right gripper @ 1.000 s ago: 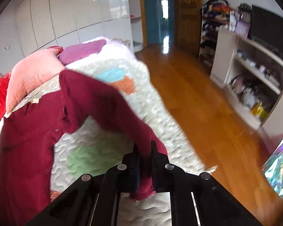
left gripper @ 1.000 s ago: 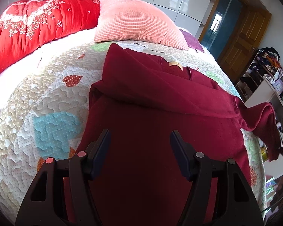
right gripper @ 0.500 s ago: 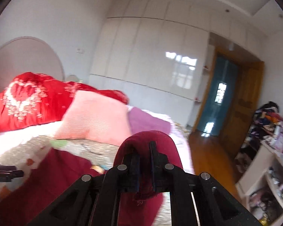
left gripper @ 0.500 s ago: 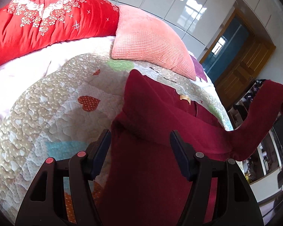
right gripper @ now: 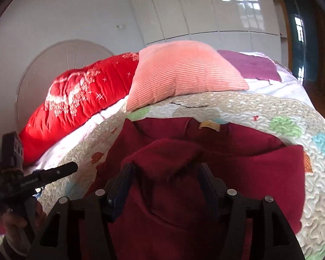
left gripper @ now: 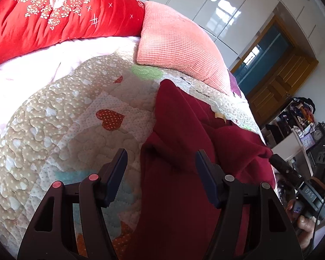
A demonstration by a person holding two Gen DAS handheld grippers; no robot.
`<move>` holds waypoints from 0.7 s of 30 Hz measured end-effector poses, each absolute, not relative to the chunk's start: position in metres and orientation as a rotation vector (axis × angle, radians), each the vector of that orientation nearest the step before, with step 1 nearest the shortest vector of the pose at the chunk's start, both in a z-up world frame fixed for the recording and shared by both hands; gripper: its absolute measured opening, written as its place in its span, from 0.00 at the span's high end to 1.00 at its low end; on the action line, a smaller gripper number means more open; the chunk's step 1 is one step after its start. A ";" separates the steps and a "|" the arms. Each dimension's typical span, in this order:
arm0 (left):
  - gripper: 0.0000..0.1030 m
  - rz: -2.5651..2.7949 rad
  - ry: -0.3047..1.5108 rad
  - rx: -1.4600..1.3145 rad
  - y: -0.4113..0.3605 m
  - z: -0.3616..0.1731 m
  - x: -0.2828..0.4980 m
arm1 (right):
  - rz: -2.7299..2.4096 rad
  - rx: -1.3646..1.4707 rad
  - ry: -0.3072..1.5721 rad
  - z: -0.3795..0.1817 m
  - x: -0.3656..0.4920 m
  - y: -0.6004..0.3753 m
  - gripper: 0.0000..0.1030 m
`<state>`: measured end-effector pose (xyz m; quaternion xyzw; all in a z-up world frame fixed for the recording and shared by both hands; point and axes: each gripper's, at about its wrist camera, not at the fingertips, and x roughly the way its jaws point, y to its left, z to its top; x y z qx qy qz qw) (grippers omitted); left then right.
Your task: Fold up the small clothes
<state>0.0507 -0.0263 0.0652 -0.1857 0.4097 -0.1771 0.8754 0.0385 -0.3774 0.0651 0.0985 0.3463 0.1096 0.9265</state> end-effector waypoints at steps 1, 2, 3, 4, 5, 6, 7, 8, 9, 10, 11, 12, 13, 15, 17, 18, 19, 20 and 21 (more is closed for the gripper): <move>0.37 -0.383 0.860 -0.382 -0.032 0.064 0.050 | 0.218 0.232 0.703 0.068 0.034 -0.387 0.41; 0.37 -0.398 0.861 -0.375 -0.037 0.063 0.049 | 0.213 0.261 0.695 0.067 0.031 -0.394 0.40; 0.37 -0.411 0.862 -0.366 -0.042 0.063 0.048 | 0.201 0.278 0.696 0.065 0.031 -0.398 0.37; 0.37 -0.417 0.863 -0.358 -0.047 0.063 0.047 | 0.187 0.286 0.710 0.062 0.032 -0.399 0.36; 0.37 -0.427 0.864 -0.353 -0.051 0.062 0.045 | 0.182 0.296 0.731 0.058 0.034 -0.399 0.36; 0.37 -0.447 0.861 -0.347 -0.054 0.062 0.044 | 0.187 0.312 0.743 0.056 0.034 -0.399 0.36; 0.37 -0.471 0.860 -0.335 -0.058 0.062 0.043 | 0.196 0.334 0.744 0.054 0.032 -0.399 0.36; 0.37 -0.493 0.861 -0.320 -0.061 0.062 0.042 | 0.208 0.351 0.737 0.051 0.032 -0.397 0.36; 0.37 -0.511 0.858 -0.310 -0.062 0.062 0.041 | 0.214 0.354 0.733 0.049 0.033 -0.394 0.36; 0.37 -0.527 0.853 -0.314 -0.063 0.062 0.042 | 0.220 0.351 0.735 0.046 0.036 -0.388 0.36; 0.37 -0.539 0.851 -0.331 -0.061 0.063 0.043 | 0.235 0.346 0.744 0.043 0.040 -0.380 0.36; 0.37 -0.549 0.853 -0.358 -0.058 0.062 0.045 | 0.255 0.339 0.758 0.040 0.044 -0.371 0.36; 0.36 -0.559 0.854 -0.392 -0.054 0.062 0.045 | 0.271 0.325 0.772 0.037 0.048 -0.362 0.36; 0.24 -0.572 0.846 -0.462 -0.043 0.061 0.047 | 0.270 0.296 0.784 0.032 0.053 -0.348 0.36; 0.21 -0.570 0.829 -0.511 -0.034 0.061 0.047 | 0.270 0.304 0.789 0.028 0.053 -0.345 0.36; 0.21 -0.570 0.827 -0.532 -0.030 0.060 0.049 | 0.274 0.319 0.794 0.026 0.051 -0.346 0.36; 0.20 -0.573 0.832 -0.553 -0.028 0.058 0.051 | 0.275 0.333 0.802 0.024 0.048 -0.349 0.36; 0.20 -0.574 0.846 -0.570 -0.027 0.055 0.053 | 0.274 0.338 0.808 0.023 0.045 -0.353 0.36; 0.20 -0.572 0.865 -0.579 -0.028 0.051 0.056 | 0.265 0.336 0.808 0.023 0.041 -0.357 0.36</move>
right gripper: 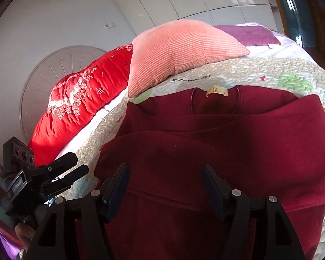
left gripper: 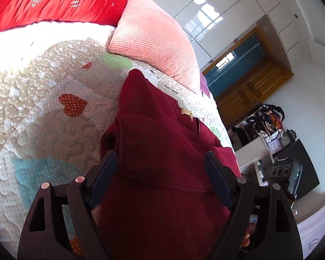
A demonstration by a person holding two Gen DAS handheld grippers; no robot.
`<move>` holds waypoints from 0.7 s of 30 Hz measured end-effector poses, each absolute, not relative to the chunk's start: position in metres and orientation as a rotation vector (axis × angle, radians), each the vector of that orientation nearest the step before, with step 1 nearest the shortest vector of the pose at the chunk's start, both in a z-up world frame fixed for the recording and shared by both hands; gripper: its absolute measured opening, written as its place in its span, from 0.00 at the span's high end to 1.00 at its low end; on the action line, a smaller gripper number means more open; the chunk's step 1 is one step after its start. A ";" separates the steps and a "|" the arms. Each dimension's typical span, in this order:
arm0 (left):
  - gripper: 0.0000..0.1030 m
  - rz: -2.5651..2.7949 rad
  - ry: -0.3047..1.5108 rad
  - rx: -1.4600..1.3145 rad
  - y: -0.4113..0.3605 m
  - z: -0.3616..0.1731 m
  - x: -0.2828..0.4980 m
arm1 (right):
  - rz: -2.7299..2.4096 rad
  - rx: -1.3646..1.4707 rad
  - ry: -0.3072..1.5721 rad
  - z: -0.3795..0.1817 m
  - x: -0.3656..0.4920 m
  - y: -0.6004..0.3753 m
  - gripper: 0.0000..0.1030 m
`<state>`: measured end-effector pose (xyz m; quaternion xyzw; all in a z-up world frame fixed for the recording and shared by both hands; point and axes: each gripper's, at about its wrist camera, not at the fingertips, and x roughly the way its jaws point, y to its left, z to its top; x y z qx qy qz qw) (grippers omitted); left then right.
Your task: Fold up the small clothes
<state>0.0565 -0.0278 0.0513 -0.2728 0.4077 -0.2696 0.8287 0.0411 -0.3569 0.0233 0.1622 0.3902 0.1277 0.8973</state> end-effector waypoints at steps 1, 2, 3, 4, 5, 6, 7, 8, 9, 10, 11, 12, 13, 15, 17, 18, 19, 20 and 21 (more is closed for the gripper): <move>0.20 -0.568 0.885 -0.582 -0.029 0.048 0.059 | 0.248 0.334 0.800 0.025 0.036 -0.363 0.36; 0.20 -0.560 0.900 -0.581 -0.030 0.044 0.060 | 0.230 0.334 0.788 0.028 0.030 -0.372 0.36; 0.20 -0.547 0.909 -0.573 -0.032 0.042 0.061 | 0.211 0.335 0.778 0.031 0.024 -0.381 0.36; 0.20 -0.536 0.911 -0.564 -0.033 0.041 0.061 | 0.194 0.337 0.772 0.035 0.019 -0.391 0.36; 0.20 -0.532 0.905 -0.555 -0.034 0.042 0.060 | 0.177 0.340 0.768 0.038 0.013 -0.400 0.36; 0.21 -0.533 0.894 -0.547 -0.035 0.042 0.060 | 0.162 0.341 0.760 0.041 0.007 -0.409 0.36; 0.21 -0.532 0.882 -0.535 -0.037 0.043 0.059 | 0.148 0.337 0.753 0.045 0.002 -0.418 0.36; 0.25 -0.525 0.868 -0.513 -0.040 0.045 0.057 | 0.130 0.327 0.747 0.047 -0.004 -0.425 0.36; 0.40 -0.525 0.859 -0.483 -0.044 0.047 0.056 | 0.107 0.311 0.744 0.049 -0.009 -0.433 0.36; 0.53 -0.533 0.862 -0.452 -0.049 0.048 0.055 | 0.073 0.290 0.742 0.051 -0.013 -0.440 0.36; 0.80 -0.538 0.873 -0.426 -0.053 0.048 0.054 | 0.028 0.270 0.739 0.051 -0.016 -0.448 0.36; 0.90 -0.539 0.880 -0.408 -0.055 0.048 0.053 | -0.016 0.260 0.738 0.052 -0.018 -0.456 0.36; 0.90 -0.545 0.874 -0.394 -0.058 0.050 0.050 | -0.059 0.263 0.741 0.051 -0.018 -0.465 0.36; 0.93 -0.560 0.846 -0.356 -0.065 0.059 0.046 | -0.117 0.301 0.743 0.048 -0.015 -0.485 0.36; 0.93 -0.573 0.822 -0.319 -0.073 0.073 0.045 | -0.135 0.334 0.754 0.045 -0.003 -0.500 0.36; 0.94 -0.584 0.806 -0.304 -0.079 0.081 0.046 | -0.138 0.344 0.760 0.044 0.006 -0.505 0.36; 0.94 -0.590 0.789 -0.291 -0.082 0.089 0.046 | -0.141 0.357 0.775 0.041 0.018 -0.509 0.35; 0.94 -0.597 0.772 -0.279 -0.085 0.098 0.048 | -0.150 0.376 0.794 0.037 0.029 -0.514 0.35; 0.94 -0.602 0.757 -0.268 -0.089 0.105 0.049 | -0.143 0.393 0.805 0.034 0.041 -0.516 0.35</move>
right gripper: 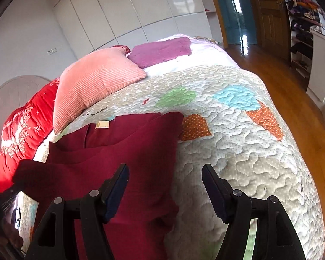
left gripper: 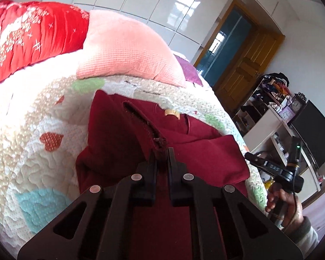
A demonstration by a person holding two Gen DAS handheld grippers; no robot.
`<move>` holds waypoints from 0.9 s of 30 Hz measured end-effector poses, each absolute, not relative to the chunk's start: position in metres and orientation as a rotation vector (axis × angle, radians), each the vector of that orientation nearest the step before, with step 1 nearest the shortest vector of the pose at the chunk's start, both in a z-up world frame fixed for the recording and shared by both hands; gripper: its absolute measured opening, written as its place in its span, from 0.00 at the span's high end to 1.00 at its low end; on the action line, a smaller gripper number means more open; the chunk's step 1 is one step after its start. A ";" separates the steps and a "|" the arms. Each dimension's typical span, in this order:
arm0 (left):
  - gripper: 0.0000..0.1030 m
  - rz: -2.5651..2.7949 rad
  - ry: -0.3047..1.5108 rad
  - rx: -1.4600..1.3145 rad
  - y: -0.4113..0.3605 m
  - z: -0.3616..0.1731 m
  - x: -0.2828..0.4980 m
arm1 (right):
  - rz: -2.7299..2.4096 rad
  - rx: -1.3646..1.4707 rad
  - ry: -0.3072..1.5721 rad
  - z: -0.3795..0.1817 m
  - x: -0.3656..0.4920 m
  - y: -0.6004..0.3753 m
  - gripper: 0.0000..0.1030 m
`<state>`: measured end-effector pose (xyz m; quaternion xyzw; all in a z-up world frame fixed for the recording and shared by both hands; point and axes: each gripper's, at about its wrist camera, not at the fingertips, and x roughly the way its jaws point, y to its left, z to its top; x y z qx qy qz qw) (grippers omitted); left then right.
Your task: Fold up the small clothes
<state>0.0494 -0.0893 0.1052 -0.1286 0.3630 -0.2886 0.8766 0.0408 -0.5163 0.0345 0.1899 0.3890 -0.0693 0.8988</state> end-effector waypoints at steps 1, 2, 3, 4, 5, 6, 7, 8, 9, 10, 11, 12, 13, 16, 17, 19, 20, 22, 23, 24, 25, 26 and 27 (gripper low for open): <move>0.94 -0.606 0.745 -0.257 -0.094 0.112 0.053 | -0.115 0.405 0.814 0.031 0.051 -0.518 0.35; 0.94 -0.607 0.731 -0.245 -0.098 0.119 0.056 | -0.090 0.400 0.825 0.029 0.060 -0.518 0.37; 0.94 -0.607 0.715 -0.233 -0.102 0.126 0.060 | -0.093 0.376 0.830 0.028 0.066 -0.517 0.60; 0.94 -0.607 0.699 -0.221 -0.104 0.132 0.064 | -0.111 0.339 0.827 0.030 0.068 -0.516 0.90; 0.94 -0.608 0.684 -0.208 -0.107 0.137 0.069 | -0.128 0.314 0.797 0.036 0.066 -0.516 0.90; 0.94 -0.612 0.670 -0.200 -0.108 0.141 0.073 | -0.125 0.300 0.759 0.044 0.061 -0.516 0.92; 0.94 -0.615 0.655 -0.191 -0.108 0.143 0.075 | -0.133 0.285 0.726 0.050 0.055 -0.516 0.92; 0.94 -0.607 0.643 -0.178 -0.107 0.141 0.077 | -0.161 0.263 0.697 0.054 0.049 -0.516 0.92; 0.94 -0.589 0.645 -0.165 -0.107 0.134 0.080 | -0.195 0.237 0.688 0.054 0.047 -0.516 0.93; 0.94 -0.567 0.670 -0.157 -0.106 0.122 0.085 | -0.229 0.213 0.698 0.050 0.048 -0.517 1.00; 0.94 -0.540 0.712 -0.156 -0.105 0.107 0.092 | -0.244 0.210 0.725 0.042 0.051 -0.520 1.00; 0.94 -0.508 0.765 -0.157 -0.104 0.087 0.098 | -0.238 0.240 0.760 0.034 0.054 -0.527 1.00; 0.94 -0.474 0.819 -0.152 -0.104 0.067 0.105 | -0.236 0.276 0.791 0.029 0.054 -0.532 1.00; 0.94 -0.419 0.924 -0.153 -0.097 0.025 0.116 | -0.186 0.326 0.757 0.042 0.034 -0.532 0.99; 0.94 -0.426 0.923 -0.184 -0.093 0.023 0.116 | -0.136 0.315 0.743 0.049 0.026 -0.524 0.99; 0.94 -0.427 0.912 -0.201 -0.092 0.027 0.115 | -0.049 0.257 0.748 0.058 0.017 -0.499 0.98; 0.94 -0.423 0.906 -0.191 -0.093 0.029 0.116 | -0.012 0.213 0.765 0.057 0.015 -0.486 0.98; 0.94 -0.406 0.908 -0.164 -0.098 0.029 0.115 | 0.011 0.152 0.819 0.044 0.016 -0.468 0.98; 0.94 -0.399 0.910 -0.154 -0.100 0.028 0.114 | -0.008 0.141 0.869 0.030 0.019 -0.466 0.98; 0.94 -0.397 0.913 -0.150 -0.101 0.028 0.113 | -0.039 0.141 0.932 0.014 0.023 -0.469 0.98; 0.93 -0.398 0.918 -0.155 -0.102 0.028 0.112 | -0.031 0.178 0.959 0.002 0.023 -0.474 0.98; 0.93 -0.398 0.924 -0.162 -0.100 0.029 0.112 | -0.025 0.215 0.928 0.004 0.018 -0.478 0.98; 0.92 -0.402 0.931 -0.169 -0.098 0.033 0.109 | -0.033 0.232 0.924 0.009 0.015 -0.481 0.98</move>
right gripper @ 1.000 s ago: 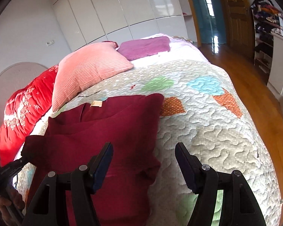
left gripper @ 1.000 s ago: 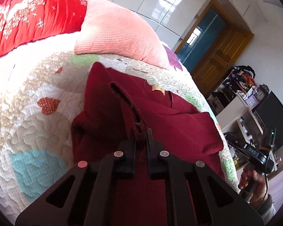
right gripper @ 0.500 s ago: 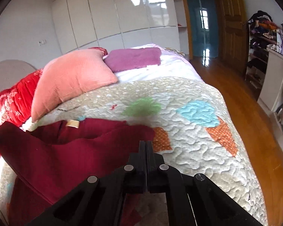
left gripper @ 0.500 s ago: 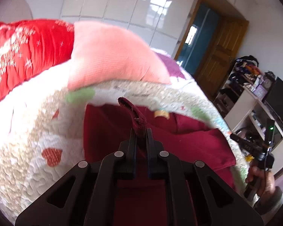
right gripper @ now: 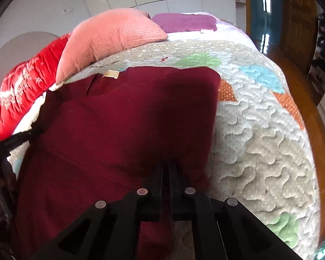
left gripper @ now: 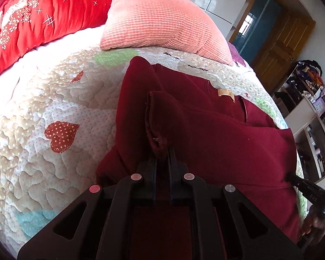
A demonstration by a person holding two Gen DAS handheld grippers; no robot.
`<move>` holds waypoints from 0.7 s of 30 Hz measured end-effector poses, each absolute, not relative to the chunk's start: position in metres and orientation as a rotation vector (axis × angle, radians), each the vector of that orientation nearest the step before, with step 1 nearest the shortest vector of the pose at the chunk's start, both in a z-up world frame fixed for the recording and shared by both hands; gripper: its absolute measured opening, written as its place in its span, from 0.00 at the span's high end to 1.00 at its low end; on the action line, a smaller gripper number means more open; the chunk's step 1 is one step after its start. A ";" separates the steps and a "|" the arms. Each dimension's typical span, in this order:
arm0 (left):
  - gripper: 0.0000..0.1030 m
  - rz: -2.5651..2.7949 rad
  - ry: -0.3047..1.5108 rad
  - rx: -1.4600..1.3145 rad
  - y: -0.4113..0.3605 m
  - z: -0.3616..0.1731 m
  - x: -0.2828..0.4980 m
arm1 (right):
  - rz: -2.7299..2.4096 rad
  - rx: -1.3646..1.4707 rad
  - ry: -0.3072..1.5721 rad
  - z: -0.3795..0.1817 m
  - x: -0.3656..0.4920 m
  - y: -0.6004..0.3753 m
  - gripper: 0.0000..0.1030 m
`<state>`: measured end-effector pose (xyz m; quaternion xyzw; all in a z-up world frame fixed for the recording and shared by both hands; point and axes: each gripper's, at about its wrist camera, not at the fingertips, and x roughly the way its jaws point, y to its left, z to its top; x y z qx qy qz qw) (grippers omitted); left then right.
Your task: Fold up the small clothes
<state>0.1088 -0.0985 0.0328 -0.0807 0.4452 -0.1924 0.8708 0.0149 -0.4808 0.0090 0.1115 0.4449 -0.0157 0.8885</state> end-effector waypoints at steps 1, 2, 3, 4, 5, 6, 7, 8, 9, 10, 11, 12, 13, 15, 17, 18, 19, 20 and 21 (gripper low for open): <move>0.92 -0.408 0.929 -0.174 -0.096 0.037 0.107 | -0.039 0.235 0.922 0.015 0.012 -0.481 0.98; 0.87 -0.406 0.924 -0.169 -0.094 0.041 0.103 | -0.044 0.227 0.902 0.023 0.009 -0.479 0.96; 0.79 -0.395 0.917 -0.158 -0.092 0.045 0.100 | -0.052 0.209 0.880 0.031 0.006 -0.477 0.91; 0.73 -0.388 0.905 -0.155 -0.090 0.049 0.097 | -0.059 0.190 0.860 0.038 0.004 -0.474 0.80; 0.60 -0.386 0.887 -0.163 -0.087 0.053 0.094 | -0.062 0.185 0.837 0.044 0.004 -0.472 0.72; 0.48 -0.386 0.869 -0.177 -0.085 0.057 0.092 | -0.062 0.194 0.809 0.050 0.004 -0.471 0.56; 0.44 -0.384 0.853 -0.191 -0.084 0.060 0.091 | -0.062 0.204 0.786 0.055 0.007 -0.471 0.53; 0.43 -0.378 0.846 -0.198 -0.084 0.061 0.092 | -0.069 0.203 0.779 0.058 0.012 -0.470 0.53; 0.43 -0.370 0.847 -0.194 -0.085 0.062 0.094 | -0.079 0.195 0.780 0.059 0.018 -0.468 0.53; 0.43 -0.364 0.854 -0.183 -0.088 0.061 0.097 | -0.085 0.187 0.782 0.058 0.027 -0.467 0.53; 0.43 -0.356 0.862 -0.174 -0.090 0.059 0.101 | -0.087 0.180 0.787 0.056 0.034 -0.466 0.53; 0.43 -0.349 0.868 -0.166 -0.093 0.056 0.104 | -0.090 0.176 0.797 0.052 0.041 -0.466 0.53; 0.43 -0.338 0.876 -0.155 -0.095 0.052 0.107 | -0.098 0.172 0.812 0.048 0.049 -0.466 0.53; 0.43 -0.309 0.905 -0.119 -0.100 0.042 0.113 | -0.135 0.157 0.845 0.034 0.064 -0.470 0.53; 0.43 -0.273 0.940 -0.084 -0.103 0.030 0.121 | -0.176 0.145 0.903 0.015 0.079 -0.478 0.56; 0.42 -0.269 0.947 -0.076 -0.103 0.026 0.123 | -0.175 0.142 0.913 0.009 0.083 -0.482 0.57; 0.42 -0.266 0.943 -0.076 -0.103 0.025 0.124 | -0.170 0.129 0.894 0.009 0.083 -0.483 0.57; 0.41 -0.263 0.944 -0.077 -0.103 0.025 0.124 | -0.170 0.116 0.894 0.011 0.082 -0.482 0.57; 0.41 -0.264 0.949 -0.082 -0.101 0.026 0.124 | -0.172 0.114 0.905 0.016 0.078 -0.481 0.57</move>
